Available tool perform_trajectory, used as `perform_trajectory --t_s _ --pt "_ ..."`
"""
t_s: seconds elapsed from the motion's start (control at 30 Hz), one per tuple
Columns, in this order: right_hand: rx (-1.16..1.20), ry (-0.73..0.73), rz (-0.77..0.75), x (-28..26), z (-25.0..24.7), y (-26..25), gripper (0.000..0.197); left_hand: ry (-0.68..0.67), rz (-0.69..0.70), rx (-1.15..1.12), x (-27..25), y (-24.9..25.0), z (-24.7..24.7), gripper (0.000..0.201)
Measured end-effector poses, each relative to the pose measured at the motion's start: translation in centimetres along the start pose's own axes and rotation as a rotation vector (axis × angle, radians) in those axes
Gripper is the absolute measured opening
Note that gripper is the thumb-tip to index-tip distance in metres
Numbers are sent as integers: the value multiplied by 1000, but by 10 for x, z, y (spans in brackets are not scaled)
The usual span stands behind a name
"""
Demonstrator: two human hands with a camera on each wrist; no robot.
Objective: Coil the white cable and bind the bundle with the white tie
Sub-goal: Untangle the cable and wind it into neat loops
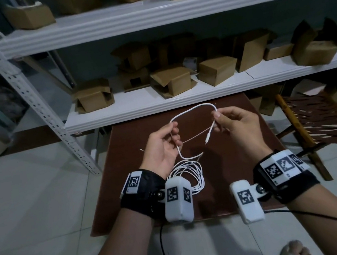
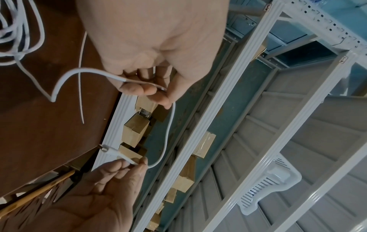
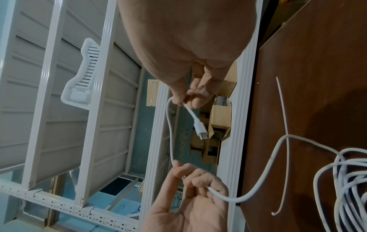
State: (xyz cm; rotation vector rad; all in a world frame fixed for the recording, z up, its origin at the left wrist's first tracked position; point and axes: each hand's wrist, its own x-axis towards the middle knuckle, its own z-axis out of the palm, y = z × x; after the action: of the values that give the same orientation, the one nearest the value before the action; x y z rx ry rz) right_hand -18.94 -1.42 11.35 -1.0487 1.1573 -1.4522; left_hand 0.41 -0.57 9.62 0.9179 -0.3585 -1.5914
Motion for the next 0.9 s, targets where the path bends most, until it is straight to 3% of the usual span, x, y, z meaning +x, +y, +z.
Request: perform_trajectory --t_s 0.13,0.3,0.47,0.77,0.9 --pt "15 -7 1 2 3 2 4 48 99 96 6 -5 2 12" --pt "8 -71 25 -1 3 2 6 53 122 192 5 -9 3 15" --pt "116 -129 176 -13 8 1 13 4 117 183 -1 -12 10 18" --pt "273 -114 322 -18 14 0 9 -47 -4 -148 -6 -16 20 17" --pt "251 -149 362 -21 20 4 19 -41 27 -286 -4 -15 22 18"
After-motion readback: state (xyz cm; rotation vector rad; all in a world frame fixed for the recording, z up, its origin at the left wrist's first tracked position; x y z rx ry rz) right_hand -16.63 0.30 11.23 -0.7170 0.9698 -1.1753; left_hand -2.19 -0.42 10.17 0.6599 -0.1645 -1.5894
